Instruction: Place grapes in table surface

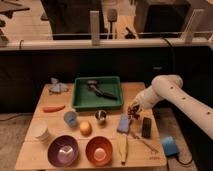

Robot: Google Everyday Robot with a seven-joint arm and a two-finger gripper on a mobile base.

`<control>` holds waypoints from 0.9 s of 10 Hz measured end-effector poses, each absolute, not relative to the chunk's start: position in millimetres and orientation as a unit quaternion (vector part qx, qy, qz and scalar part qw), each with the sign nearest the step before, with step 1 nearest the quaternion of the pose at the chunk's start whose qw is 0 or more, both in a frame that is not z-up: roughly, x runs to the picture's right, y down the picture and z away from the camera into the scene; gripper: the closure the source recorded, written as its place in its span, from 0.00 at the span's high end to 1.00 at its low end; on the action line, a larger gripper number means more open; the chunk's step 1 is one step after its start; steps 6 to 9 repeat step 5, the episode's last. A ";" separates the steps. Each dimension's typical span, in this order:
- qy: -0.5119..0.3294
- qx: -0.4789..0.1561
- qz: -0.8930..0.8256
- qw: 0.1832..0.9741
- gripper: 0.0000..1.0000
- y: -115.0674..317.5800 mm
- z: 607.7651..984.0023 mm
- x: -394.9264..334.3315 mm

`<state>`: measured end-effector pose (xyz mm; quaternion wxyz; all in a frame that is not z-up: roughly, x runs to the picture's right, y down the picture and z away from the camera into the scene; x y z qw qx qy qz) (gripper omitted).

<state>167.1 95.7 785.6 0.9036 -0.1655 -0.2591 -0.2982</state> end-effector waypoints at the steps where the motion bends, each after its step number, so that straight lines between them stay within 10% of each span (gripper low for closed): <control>1: -0.255 -0.167 -0.296 0.905 0.22 92.8 791.2 170.7; 5: -0.242 -0.174 -0.273 0.915 0.64 85.5 805.7 188.0; 9: -0.242 -0.174 -0.273 0.915 0.64 85.5 805.7 188.0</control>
